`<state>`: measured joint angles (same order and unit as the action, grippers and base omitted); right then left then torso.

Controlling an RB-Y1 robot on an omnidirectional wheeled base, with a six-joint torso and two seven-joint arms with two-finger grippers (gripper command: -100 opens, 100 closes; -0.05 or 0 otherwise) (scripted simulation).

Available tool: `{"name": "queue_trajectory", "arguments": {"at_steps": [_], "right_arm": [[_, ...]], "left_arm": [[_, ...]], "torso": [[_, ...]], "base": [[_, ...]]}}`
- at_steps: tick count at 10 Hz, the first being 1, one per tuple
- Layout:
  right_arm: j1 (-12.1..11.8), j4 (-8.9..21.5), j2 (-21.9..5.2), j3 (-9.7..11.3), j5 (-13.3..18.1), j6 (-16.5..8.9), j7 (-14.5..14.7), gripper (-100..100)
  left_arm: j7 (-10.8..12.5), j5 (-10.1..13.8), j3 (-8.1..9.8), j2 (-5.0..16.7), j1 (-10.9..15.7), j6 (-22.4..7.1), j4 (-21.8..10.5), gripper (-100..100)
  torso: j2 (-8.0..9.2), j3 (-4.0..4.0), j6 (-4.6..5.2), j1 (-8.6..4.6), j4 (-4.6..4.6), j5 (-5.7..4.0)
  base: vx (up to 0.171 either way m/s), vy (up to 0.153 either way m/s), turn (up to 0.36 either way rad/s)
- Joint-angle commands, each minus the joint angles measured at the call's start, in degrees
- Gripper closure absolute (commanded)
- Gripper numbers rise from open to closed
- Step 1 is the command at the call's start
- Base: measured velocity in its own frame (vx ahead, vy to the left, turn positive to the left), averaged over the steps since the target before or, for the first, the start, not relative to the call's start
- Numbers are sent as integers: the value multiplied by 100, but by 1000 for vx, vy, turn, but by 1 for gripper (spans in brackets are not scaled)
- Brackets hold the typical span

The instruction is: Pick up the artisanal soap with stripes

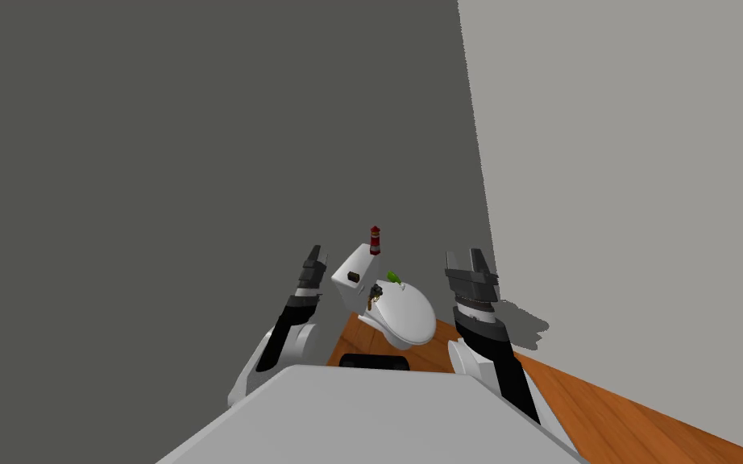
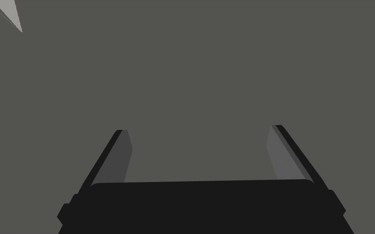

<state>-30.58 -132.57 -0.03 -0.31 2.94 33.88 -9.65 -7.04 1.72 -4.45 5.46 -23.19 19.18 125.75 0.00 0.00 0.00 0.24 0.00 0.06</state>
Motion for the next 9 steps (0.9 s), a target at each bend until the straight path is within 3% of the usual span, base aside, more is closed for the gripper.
{"name": "queue_trajectory", "arguments": {"at_steps": [1, 9], "right_arm": [[0, 0, 0, 0, 0, 0, 0, 0], [0, 0, 0, 0, 0, 0, 0, 0]], "left_arm": [[-1, -49, -55, 120, 100, -262, -69, -100], [41, -192, -180, 429, 674, -1404, -392, -100]], "torso": [[0, 0, 0, 0, 0, 0], [2, 1, 1, -3, 0, -1]], "base": [[-1, 52, -14], [-10, 57, -21]]}}
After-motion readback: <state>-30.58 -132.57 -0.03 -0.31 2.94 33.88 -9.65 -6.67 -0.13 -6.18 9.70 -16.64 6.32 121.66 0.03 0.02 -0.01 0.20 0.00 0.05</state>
